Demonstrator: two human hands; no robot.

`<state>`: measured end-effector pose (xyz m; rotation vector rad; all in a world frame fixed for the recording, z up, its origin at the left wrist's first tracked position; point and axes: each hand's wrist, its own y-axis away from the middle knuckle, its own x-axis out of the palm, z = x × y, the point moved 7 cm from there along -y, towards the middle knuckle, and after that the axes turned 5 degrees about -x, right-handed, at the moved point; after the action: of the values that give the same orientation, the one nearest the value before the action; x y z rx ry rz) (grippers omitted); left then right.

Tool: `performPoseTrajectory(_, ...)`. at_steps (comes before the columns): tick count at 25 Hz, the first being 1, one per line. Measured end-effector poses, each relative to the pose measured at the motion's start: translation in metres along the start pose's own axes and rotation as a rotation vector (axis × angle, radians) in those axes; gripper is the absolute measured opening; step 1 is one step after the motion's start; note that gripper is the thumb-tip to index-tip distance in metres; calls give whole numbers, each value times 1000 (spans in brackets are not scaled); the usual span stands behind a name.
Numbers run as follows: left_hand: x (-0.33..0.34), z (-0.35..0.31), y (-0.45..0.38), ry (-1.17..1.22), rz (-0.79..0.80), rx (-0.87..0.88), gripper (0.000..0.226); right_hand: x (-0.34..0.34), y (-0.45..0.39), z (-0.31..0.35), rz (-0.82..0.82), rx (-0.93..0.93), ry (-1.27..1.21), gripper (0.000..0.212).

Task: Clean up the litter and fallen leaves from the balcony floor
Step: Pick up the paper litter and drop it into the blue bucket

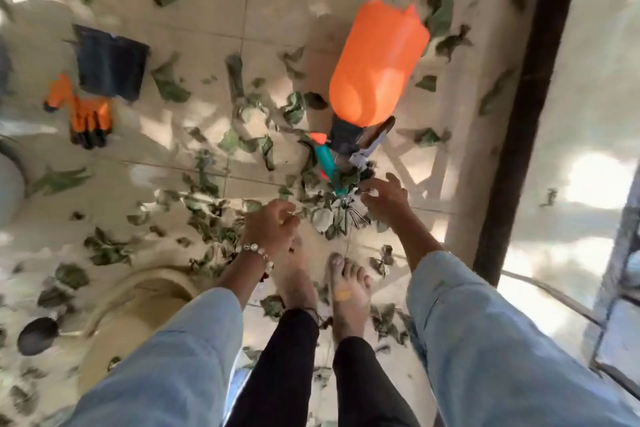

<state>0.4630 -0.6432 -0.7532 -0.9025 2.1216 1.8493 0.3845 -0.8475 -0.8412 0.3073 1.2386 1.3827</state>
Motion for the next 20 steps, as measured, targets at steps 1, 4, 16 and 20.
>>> performPoseTrajectory(1, 7, 4, -9, 16, 6, -12, 28, 11, -11, -7, 37, 24, -4, 30)
performPoseTrajectory(4, 23, 12, -20, 93, 50, -35, 25, 15, -20, -16, -87, 47, -163, 25)
performPoseTrajectory(16, 44, 48, 18, 929, -16, -563, 34, 43, 98, 55, 62, -210, -575, 20)
performPoseTrajectory(20, 31, 101, 10, 945, -55, -627, 36, 92, 52, 42, 261, -401, 758, 32)
